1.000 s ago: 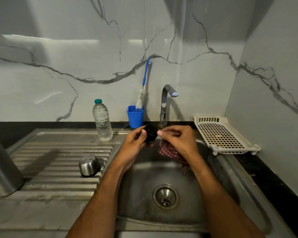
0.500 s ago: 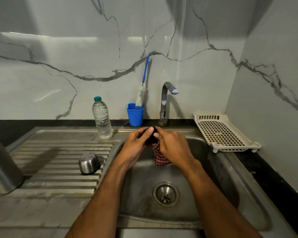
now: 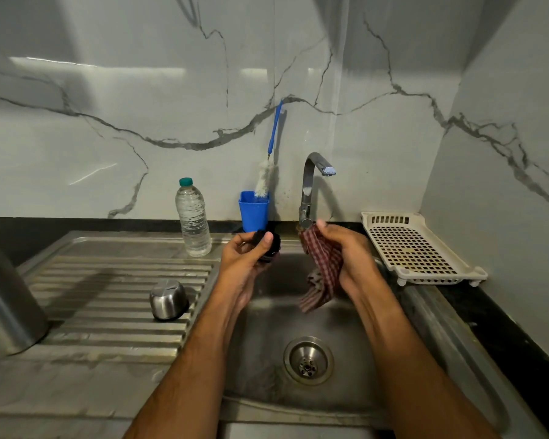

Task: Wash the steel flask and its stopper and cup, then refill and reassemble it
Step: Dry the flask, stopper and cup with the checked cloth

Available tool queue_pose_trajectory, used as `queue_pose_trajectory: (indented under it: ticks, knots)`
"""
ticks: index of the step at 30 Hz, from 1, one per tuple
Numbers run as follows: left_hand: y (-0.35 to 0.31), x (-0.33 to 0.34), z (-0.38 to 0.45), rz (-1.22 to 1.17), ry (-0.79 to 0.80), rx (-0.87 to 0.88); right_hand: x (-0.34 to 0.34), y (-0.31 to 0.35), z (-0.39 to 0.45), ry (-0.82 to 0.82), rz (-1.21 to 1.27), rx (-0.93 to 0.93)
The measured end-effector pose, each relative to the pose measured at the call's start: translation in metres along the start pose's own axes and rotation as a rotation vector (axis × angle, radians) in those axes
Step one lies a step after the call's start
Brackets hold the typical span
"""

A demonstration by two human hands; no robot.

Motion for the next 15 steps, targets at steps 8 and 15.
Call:
queue_pose_trajectory:
  ticks: [8,15]
  knots:
    - [-0.001,0.007,0.003,0.203,0.004,0.229,0.047,0.015,-0.027,-0.064,-0.752,-0.734]
    - [-0.007,0.011,0.004,0.529,0.021,0.403,0.039,0.012,-0.022,-0.116,-0.764,-0.661]
Point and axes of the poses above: each hand's wrist, its own z-axis towards the middle knuckle, its own x-axis out of the palm, y = z × x, the point moved 7 cm from there along z, towards the middle knuckle, and after that the axes turned 2 degrees about -z, right-handed, at the moved point
